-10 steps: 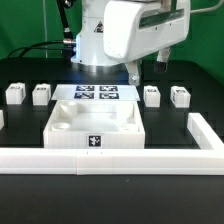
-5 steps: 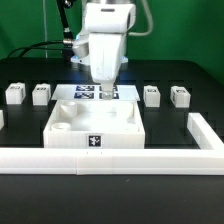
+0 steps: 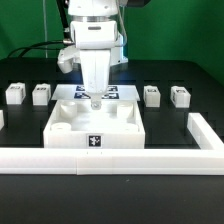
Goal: Assemble square table
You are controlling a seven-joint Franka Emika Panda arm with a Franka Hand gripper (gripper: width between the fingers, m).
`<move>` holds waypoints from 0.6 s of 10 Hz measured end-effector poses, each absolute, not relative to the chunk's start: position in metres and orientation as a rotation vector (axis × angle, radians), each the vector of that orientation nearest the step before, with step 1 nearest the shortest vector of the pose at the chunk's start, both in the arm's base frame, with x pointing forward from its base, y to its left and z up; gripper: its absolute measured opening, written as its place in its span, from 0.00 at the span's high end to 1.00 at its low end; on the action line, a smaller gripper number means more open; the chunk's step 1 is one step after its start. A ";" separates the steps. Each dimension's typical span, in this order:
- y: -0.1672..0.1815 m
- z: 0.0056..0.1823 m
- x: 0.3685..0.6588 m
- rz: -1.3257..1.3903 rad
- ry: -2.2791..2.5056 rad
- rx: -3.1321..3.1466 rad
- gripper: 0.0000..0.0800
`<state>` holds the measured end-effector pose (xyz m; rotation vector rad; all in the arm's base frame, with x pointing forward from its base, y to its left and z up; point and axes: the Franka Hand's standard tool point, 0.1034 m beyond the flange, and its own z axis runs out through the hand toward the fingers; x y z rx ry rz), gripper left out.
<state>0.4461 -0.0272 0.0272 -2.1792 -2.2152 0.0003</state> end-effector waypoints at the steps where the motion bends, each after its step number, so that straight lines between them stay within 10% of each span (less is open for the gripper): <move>1: -0.026 0.021 0.447 -0.012 -2.210 -2.188 0.19; 4: -0.028 0.014 0.446 -0.016 -2.199 -2.199 0.20; 5: -0.028 0.014 0.446 -0.015 -2.197 -2.199 0.42; 6: -0.028 0.013 0.446 -0.014 -2.196 -2.199 0.42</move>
Offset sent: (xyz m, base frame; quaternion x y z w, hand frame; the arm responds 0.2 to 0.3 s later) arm 0.0000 0.0000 0.0000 0.0000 0.0000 0.0000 1.0000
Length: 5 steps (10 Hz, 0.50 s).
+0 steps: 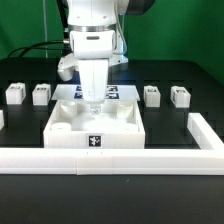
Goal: Assemble square table
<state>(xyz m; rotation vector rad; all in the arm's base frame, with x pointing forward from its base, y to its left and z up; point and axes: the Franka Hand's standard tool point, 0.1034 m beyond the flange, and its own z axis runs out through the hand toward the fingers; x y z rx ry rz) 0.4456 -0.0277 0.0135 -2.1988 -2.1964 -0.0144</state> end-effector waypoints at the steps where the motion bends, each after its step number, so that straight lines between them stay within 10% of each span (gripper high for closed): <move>1: -0.028 0.013 0.445 -0.013 -2.195 -2.198 0.67; 2: -0.028 0.012 0.445 -0.012 -2.194 -2.198 0.67; 3: -0.028 0.012 0.445 -0.012 -2.193 -2.198 0.92; 5: -0.028 0.012 0.445 -0.014 -2.193 -2.201 0.93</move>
Offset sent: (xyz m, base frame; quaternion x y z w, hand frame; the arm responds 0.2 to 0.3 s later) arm 0.0000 0.0000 0.0000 0.0000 0.0000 0.0000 1.0000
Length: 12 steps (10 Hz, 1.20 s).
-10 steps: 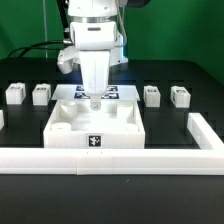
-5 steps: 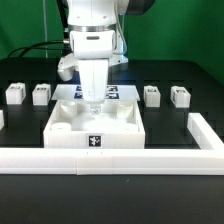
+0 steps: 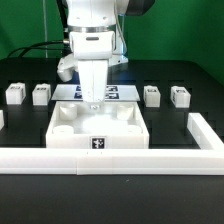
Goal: Assemble square table
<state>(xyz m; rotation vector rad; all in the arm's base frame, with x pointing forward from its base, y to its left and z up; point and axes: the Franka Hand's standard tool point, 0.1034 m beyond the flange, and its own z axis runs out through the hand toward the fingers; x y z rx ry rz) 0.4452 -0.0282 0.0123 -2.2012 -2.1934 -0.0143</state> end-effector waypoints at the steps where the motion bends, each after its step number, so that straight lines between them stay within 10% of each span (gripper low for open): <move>1: -0.028 0.012 0.445 -0.014 -2.193 -2.201 0.93; 12: 0.036 0.013 0.486 -0.108 -2.112 -2.274 0.93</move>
Offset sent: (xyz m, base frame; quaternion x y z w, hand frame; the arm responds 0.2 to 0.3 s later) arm 0.0000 0.0000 0.0000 0.0000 0.0000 0.0000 1.0000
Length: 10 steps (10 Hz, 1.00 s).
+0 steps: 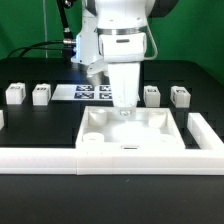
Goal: Assemble square table
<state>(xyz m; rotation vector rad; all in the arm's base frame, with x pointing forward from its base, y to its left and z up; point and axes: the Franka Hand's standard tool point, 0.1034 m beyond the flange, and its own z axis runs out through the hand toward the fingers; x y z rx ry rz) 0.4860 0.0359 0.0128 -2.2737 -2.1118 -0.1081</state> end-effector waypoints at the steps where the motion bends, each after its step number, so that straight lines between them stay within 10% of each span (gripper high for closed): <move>1: 0.045 0.013 0.492 -0.119 -2.112 -2.267 0.93; 9: 0.064 0.012 0.493 -0.082 -2.121 -2.209 0.91; 10: 0.063 0.012 0.493 -0.082 -2.120 -2.210 0.67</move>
Offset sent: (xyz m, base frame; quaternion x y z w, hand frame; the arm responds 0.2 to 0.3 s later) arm 0.0280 0.0241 0.0009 -0.0257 0.0108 -0.0255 0.9993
